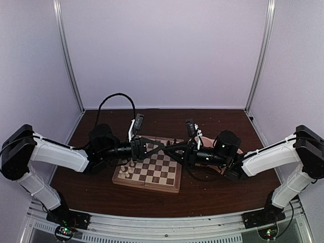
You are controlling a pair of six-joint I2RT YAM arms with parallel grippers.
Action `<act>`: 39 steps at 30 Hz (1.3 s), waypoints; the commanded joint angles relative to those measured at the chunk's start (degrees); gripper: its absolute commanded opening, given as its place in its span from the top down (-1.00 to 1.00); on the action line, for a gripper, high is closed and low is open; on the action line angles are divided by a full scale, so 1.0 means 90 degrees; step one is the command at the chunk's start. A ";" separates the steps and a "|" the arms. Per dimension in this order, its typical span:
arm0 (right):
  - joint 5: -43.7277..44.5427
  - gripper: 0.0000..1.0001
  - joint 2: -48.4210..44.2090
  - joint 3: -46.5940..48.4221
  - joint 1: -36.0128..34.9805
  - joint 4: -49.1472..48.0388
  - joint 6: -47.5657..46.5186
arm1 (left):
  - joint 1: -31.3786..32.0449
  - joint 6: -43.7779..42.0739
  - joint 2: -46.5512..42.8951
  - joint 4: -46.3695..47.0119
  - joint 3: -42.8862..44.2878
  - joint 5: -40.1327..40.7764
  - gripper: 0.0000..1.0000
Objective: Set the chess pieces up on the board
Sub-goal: Pass from the left arm to the right
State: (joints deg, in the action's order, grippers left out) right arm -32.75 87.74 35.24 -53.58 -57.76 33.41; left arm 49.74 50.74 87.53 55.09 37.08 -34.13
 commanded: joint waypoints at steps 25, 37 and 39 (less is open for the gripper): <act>-0.0209 0.68 0.0190 0.0259 0.0036 -0.0008 0.0064 | 0.0106 0.0007 0.0138 0.0383 0.0196 -0.0120 1.00; 0.0013 0.97 -0.0105 0.0316 0.0035 0.0787 -0.0383 | 0.0111 -0.0284 0.0022 0.0097 0.0123 0.0104 0.36; 0.0053 0.97 -0.0184 0.0357 0.0035 0.1056 -0.0525 | 0.0069 -0.0450 -0.0134 -0.0149 0.0079 0.0225 0.13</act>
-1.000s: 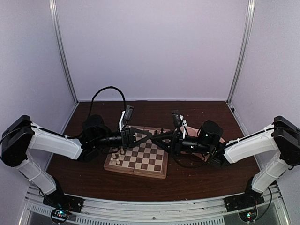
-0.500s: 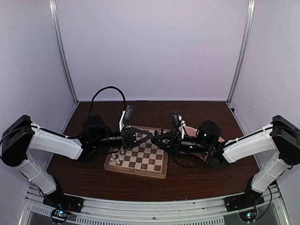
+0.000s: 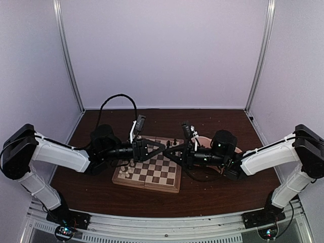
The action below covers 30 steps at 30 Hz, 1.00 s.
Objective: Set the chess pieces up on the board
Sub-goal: Pass from the left arm to the right, then place the chess pile on the chessboard.
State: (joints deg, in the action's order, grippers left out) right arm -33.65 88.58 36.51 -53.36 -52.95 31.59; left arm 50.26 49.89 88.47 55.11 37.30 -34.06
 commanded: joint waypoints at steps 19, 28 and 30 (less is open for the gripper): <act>0.1724 0.98 0.0867 0.4012 -0.0068 0.8648 -0.2491 | -0.0663 -0.2692 -0.2769 -0.5031 0.0162 0.3617 -0.36; 0.3009 0.96 0.1913 0.5611 -0.0496 1.1358 -0.3180 | -0.0663 -0.2971 -0.2741 -0.5230 0.0217 0.3664 -0.35; 0.3247 0.95 0.2130 0.5835 -0.0560 1.1775 -0.3257 | -0.0664 -0.2978 -0.2745 -0.5325 0.0256 0.3687 -0.35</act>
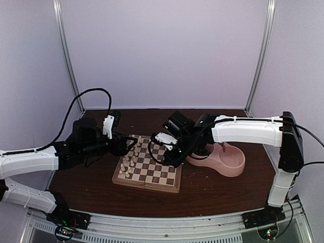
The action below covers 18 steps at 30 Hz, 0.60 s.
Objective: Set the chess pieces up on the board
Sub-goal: Place the chess pile on the chessboard.
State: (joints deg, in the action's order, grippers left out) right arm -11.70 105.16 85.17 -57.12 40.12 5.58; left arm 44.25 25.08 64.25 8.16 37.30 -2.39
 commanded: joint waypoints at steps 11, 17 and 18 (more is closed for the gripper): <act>0.0994 0.90 0.0990 0.0923 -0.0254 0.2246 -0.0481 | 0.0004 -0.0189 -0.0108 -0.0398 0.0346 0.0688 -0.34; 0.1109 0.90 0.1125 0.0992 -0.0264 0.2251 -0.0484 | 0.0005 -0.0179 -0.0055 -0.0416 0.0374 0.0672 -0.34; 0.1124 0.89 0.1171 0.1015 -0.0264 0.2251 -0.0484 | 0.0005 -0.0171 -0.0045 -0.0421 0.0385 0.0669 -0.34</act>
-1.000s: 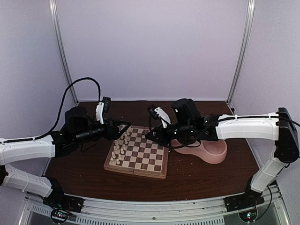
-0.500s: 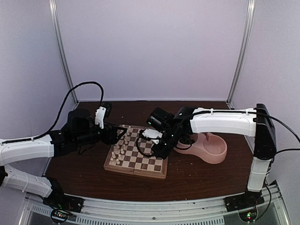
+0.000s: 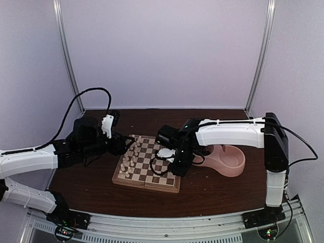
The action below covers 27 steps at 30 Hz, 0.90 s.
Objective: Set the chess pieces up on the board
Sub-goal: Place the chess pile on the chessboard.
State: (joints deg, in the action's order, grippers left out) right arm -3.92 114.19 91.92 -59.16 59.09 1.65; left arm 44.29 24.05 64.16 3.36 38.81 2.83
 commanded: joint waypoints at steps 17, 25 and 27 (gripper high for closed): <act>0.0407 0.70 0.0447 0.0629 -0.0038 0.0038 -0.0016 | 0.0000 -0.0041 0.0007 0.0075 0.0273 0.0013 -0.35; 0.0407 0.66 0.0505 0.0709 -0.0043 -0.0051 0.0006 | 0.0000 -0.0041 0.0047 0.0048 0.0317 -0.0055 -0.35; 0.0407 0.66 0.0497 0.0714 -0.0043 -0.0078 0.0016 | -0.0001 -0.0042 0.0054 0.0047 0.0326 -0.0054 -0.35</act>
State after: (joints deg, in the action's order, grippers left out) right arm -1.45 117.69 96.49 -59.18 59.24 1.63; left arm 44.29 24.08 64.27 2.59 39.70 2.74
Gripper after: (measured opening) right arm 0.171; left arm 0.676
